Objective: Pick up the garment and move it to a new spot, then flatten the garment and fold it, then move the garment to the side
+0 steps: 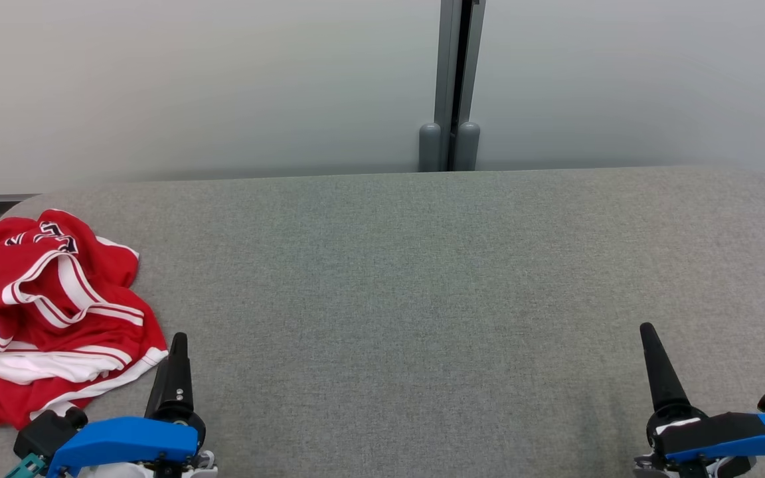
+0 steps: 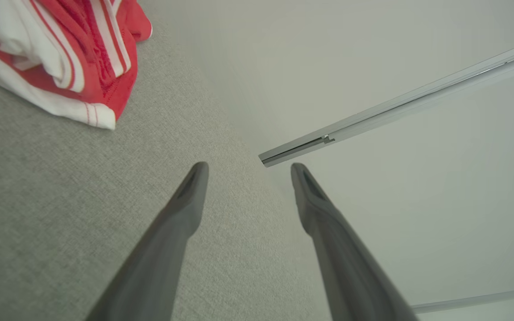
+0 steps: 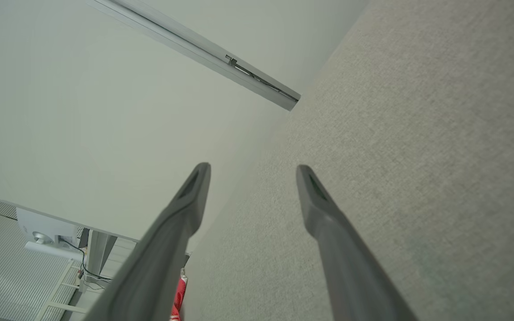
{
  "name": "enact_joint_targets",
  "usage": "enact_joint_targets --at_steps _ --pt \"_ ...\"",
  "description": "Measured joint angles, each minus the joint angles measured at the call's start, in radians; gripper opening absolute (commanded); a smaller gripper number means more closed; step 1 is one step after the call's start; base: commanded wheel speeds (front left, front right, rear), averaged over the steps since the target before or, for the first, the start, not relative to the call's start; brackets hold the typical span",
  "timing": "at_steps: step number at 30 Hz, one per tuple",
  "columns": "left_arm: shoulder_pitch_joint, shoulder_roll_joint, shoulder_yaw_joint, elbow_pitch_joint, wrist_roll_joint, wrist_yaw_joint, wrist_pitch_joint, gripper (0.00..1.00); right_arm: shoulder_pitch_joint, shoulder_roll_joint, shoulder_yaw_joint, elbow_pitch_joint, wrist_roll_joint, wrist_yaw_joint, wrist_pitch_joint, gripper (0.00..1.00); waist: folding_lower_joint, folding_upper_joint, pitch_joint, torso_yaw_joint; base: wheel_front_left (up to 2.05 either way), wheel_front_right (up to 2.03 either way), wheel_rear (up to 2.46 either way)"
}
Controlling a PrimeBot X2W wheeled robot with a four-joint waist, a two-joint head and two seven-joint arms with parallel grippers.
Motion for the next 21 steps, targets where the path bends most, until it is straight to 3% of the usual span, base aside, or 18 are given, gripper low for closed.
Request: enact_joint_targets --at_steps 21 --pt "0.006 0.061 -0.115 0.006 0.352 0.054 -0.075 1.0 0.02 -0.001 0.013 -0.015 -0.347 0.0 -0.066 1.0 0.0 -0.0001 0.004 0.006 0.0 0.0 0.0"
